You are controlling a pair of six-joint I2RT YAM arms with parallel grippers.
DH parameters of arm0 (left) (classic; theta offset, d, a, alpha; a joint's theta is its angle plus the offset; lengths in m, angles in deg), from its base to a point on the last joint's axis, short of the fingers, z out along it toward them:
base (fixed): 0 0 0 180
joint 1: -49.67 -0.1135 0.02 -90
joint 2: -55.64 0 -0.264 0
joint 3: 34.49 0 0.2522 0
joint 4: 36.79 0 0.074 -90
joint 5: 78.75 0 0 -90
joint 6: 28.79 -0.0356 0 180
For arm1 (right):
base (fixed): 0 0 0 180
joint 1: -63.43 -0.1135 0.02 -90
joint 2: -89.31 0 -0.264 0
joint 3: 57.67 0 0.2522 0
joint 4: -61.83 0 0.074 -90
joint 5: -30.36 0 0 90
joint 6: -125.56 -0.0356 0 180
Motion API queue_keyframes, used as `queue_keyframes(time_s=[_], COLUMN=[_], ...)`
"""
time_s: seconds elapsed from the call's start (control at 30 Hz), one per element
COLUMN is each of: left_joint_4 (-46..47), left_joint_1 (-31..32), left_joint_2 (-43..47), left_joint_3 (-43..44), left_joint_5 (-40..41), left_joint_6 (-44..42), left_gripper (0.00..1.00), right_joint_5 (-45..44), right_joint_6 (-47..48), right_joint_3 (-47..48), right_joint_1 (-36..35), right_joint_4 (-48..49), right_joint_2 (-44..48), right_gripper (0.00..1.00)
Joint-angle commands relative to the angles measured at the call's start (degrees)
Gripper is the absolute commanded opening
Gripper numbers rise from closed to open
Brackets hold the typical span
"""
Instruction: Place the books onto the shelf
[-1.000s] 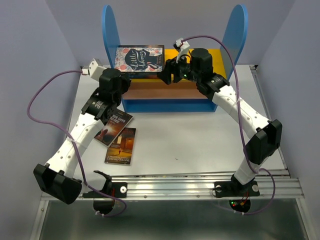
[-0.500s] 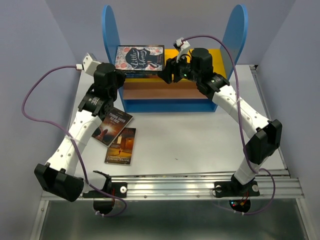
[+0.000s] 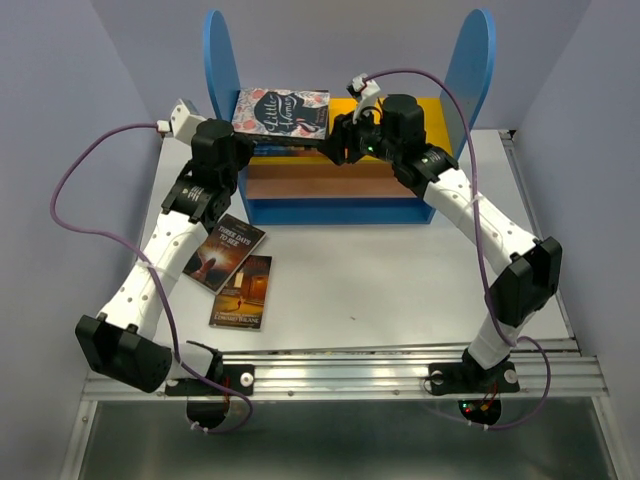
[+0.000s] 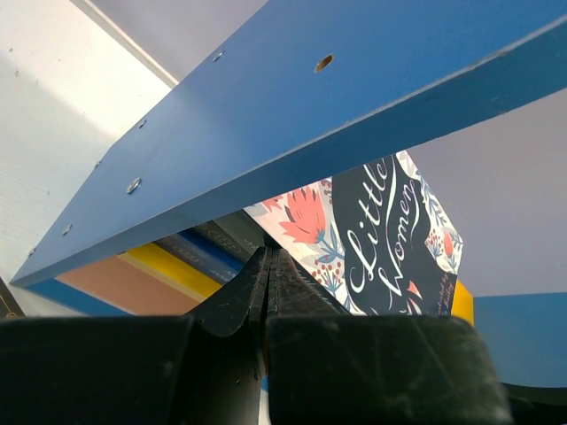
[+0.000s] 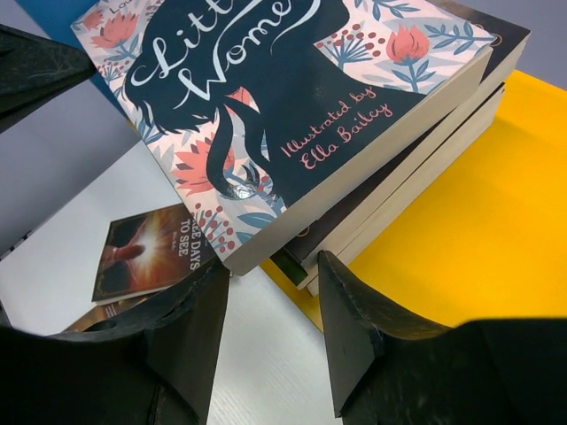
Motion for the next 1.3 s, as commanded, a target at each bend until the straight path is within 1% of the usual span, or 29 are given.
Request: queue_keyframes(time_s=[0.0,0.2,0.33,0.43,0.5,0.53,0.57,0.6,0.63,0.67,0.7,0.73,0.77,0.8,0.83,0.87,0.9,0.97,1.07,1.1,1.13,1.2,1.23,1.27], left_joint_4=[2.8,2.6,2.7,2.7,2.5,2.4,2.2,1.7,1.4,1.0,0.2,-0.2,-0.6,-0.8,-1.2,-1.6,-4.1,-6.4,-9.9,-12.5,-13.7,-14.4,-14.4,-14.1], left_joint_1=[-0.4,-0.4,-0.3,-0.3,-0.3,-0.3,-0.4,-0.4,-0.3,-0.3,-0.3,-0.3,-0.3,-0.3,-0.3,-0.3,-0.2,-0.3,-0.3,-0.3,-0.2,-0.3,-0.3,-0.2], left_joint_2=[2.2,3.2,3.9,4.1,4.1,4.0,4.0,4.0,4.3,4.6,5.6,6.4,7.3,8.3,9.5,11.7,12.6,15.2,18.2,18.9,19.4,21.1,21.6,22.4], left_joint_3=[1.8,0.8,0.6,0.6,0.7,0.8,0.9,1.2,1.2,1.1,0.8,0.3,-0.4,-2.3,-3.4,-5.6,-6.5,-8.2,-12.2,-14.0,-15.1,-19.7,-21.4,-25.1], left_joint_5=[0.7,0.7,1.0,1.1,0.9,0.6,0.1,-0.5,-1.7,-2.4,-3.8,-4.3,-5.1,-6.0,-7.6,-8.4,-8.4,-7.3,-4.9,-3.8,-1.7,-0.5,-0.1,0.0], left_joint_6=[-0.6,-0.9,-1.3,-1.7,-2.0,-2.1,-2.4,-3.1,-3.6,-4.1,-5.5,-6.1,-6.8,-7.6,-9.3,-10.1,-10.3,-9.5,-8.9,-8.1,-7.3,-6.5,-5.4,-3.4], left_gripper=[0.0,0.0,0.0,0.0,0.0,0.02,0.05,0.09,0.19,0.26,0.37,0.44,0.53,0.62,0.88,0.99,0.99,0.99,0.99,0.99,0.99,0.99,0.99,0.99], right_joint_5=[1.8,2.7,5.5,6.5,5.9,5.3,3.8,2.8,1.8,-1.2,-2.9,-4.9,-8.6,-10.4,-12.2,-14.9,-15.9,-17.5,-18.5,-18.7,-18.4,-18.6,-18.2,-17.6], right_joint_6=[0.7,1.5,1.6,1.2,1.1,1.1,1.0,0.9,0.9,0.5,0.4,0.5,0.6,0.6,0.6,0.4,0.3,-0.3,-3.7,-6.1,-7.0,-10.6,-11.2,-13.2], right_joint_3=[4.1,6.3,6.6,6.4,6.2,6.1,6.1,5.5,5.3,4.4,3.9,3.2,2.5,1.8,-0.1,-1.2,-2.5,-7.7,-15.5,-17.4,-19.5,-25.8,-28.1,-32.0], right_joint_1=[-0.7,-0.7,-0.7,-0.7,-0.7,-0.7,-0.7,-0.7,-0.7,-0.7,-0.7,-0.7,-0.7,-0.7,-0.7,-0.7,-0.7,-0.7,-0.7,-0.7,-0.7,-0.7,-0.7,-0.7], right_joint_4=[5.5,5.4,5.4,5.5,5.4,5.3,5.3,5.4,5.4,5.4,5.4,5.4,5.5,5.5,5.5,5.5,5.6,6.5,7.5,7.8,8.1,9.0,9.6,10.2], right_joint_2=[-2.3,-3.9,-4.3,-4.2,-4.0,-3.9,-3.7,-3.0,-2.5,-1.4,-0.8,0.0,0.8,1.6,3.5,4.5,5.6,9.8,15.6,17.1,18.5,22.9,24.3,26.7], right_gripper=[0.5,0.46,0.45,0.43,0.43,0.45,0.53,0.56,0.59,0.71,0.74,0.74,0.8,0.85,0.89,0.98,1.0,1.0,1.0,1.0,1.0,1.0,1.0,1.0])
